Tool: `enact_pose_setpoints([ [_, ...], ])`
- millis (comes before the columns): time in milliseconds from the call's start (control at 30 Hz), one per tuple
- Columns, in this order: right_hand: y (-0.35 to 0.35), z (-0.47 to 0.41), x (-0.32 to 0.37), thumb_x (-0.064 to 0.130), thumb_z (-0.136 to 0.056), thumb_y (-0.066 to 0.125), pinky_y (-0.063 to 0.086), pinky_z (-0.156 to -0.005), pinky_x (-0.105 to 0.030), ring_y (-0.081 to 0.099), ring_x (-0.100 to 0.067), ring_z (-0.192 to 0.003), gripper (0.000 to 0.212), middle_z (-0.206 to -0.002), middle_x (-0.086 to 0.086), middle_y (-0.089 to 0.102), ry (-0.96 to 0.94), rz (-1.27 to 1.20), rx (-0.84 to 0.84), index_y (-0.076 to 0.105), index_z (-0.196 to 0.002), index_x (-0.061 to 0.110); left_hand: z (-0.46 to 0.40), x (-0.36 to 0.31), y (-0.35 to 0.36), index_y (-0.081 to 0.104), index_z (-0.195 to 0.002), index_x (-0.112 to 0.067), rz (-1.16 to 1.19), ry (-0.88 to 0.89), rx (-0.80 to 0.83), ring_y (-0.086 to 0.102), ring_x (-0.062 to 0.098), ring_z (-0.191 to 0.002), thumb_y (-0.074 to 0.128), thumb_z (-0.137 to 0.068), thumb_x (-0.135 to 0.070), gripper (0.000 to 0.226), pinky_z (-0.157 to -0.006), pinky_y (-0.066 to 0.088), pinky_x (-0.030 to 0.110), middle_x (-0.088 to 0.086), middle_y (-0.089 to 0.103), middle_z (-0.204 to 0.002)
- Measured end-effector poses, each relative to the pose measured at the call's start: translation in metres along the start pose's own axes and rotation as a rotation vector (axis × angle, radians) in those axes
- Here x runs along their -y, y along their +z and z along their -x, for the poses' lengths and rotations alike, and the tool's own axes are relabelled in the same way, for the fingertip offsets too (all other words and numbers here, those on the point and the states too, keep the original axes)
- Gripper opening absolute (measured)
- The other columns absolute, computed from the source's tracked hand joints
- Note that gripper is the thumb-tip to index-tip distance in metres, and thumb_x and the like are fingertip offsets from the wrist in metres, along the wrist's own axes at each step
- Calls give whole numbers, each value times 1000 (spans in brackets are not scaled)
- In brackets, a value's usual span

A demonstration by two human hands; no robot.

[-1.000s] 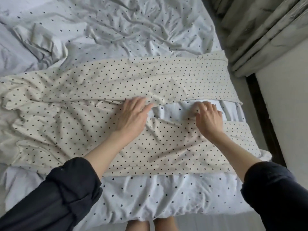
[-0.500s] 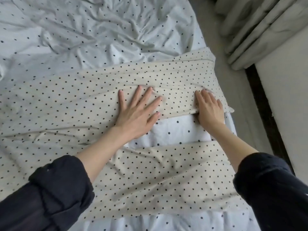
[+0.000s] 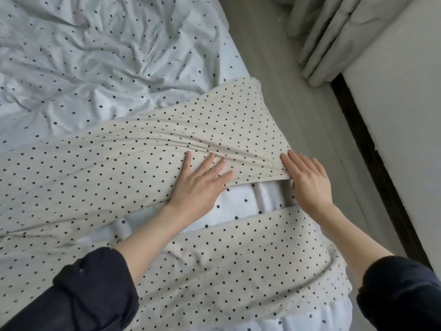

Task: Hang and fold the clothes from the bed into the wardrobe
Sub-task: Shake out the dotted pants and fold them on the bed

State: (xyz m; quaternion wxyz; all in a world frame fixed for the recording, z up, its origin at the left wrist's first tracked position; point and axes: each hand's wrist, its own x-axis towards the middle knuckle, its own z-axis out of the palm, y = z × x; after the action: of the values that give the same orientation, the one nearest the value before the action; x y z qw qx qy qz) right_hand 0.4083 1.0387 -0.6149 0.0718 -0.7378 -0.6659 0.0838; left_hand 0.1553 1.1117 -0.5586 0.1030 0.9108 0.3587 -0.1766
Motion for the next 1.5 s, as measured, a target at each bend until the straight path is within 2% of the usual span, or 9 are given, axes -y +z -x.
enact_pose_setpoints([
  [233,-24,-28,-13,-12,-80,54,40,-100,-53,53,-36,-121,50,-131,-16,57,114,-66,-90,57,-125,8,-4,-14,-13,59,-124,-13,324,78,-274,51,25,-126,32,-95,-28,43,-106,32,54,5,56,-134],
  [400,-16,18,-13,5,-95,41,14,-115,-50,19,-29,-143,56,-155,-14,22,318,-118,338,24,-148,13,12,-29,-1,14,-151,-23,116,19,77,1,20,-147,25,-102,-37,52,-117,-4,51,1,7,-159],
  [500,-16,66,8,15,-100,32,9,-117,-46,10,-27,-146,52,-157,-14,12,376,-199,419,17,-150,14,30,-46,4,7,-151,-24,107,-39,101,-9,20,-146,22,-101,-40,55,-115,-14,49,0,-3,-159],
  [733,-36,170,76,20,-93,39,33,-106,-52,40,-34,-133,40,-144,-17,42,46,-198,198,46,-132,10,132,-97,49,37,-141,-19,170,-18,-145,19,27,-143,35,-95,-35,49,-113,9,58,13,26,-154],
  [933,-31,229,101,35,-75,72,38,-96,-52,43,-30,-124,43,-135,-13,52,-324,69,283,57,-109,12,212,-97,90,54,-128,-23,6,-3,113,8,32,-145,75,-67,-52,71,-105,20,69,13,7,-157],
  [1033,-25,228,102,39,-64,81,42,-94,-53,40,-29,-125,62,-136,-12,52,-306,157,343,56,-114,13,225,-89,97,47,-133,-21,-45,-99,109,3,29,-145,80,-65,-44,79,-107,11,67,10,4,-156],
  [1133,-19,225,108,23,-70,79,44,-90,-50,45,-28,-121,42,-130,-10,56,-290,187,260,61,-107,14,238,-76,107,37,-132,-20,-25,-227,31,12,29,-142,82,-63,-36,84,-108,15,67,11,17,-153],
  [1300,-25,211,98,-2,-62,75,43,-82,-43,57,-28,-104,31,-106,-7,64,-302,206,166,64,-88,11,259,-51,106,51,-122,-10,63,-406,-86,37,36,-132,67,-54,18,76,-105,28,63,19,40,-142],
  [1500,-37,199,119,6,-59,63,49,-76,-46,60,-31,-91,35,-98,-12,60,-298,335,232,60,-93,6,298,-18,110,58,-106,-3,78,-577,-170,39,36,-113,61,-55,21,56,-95,39,58,22,49,-120],
])
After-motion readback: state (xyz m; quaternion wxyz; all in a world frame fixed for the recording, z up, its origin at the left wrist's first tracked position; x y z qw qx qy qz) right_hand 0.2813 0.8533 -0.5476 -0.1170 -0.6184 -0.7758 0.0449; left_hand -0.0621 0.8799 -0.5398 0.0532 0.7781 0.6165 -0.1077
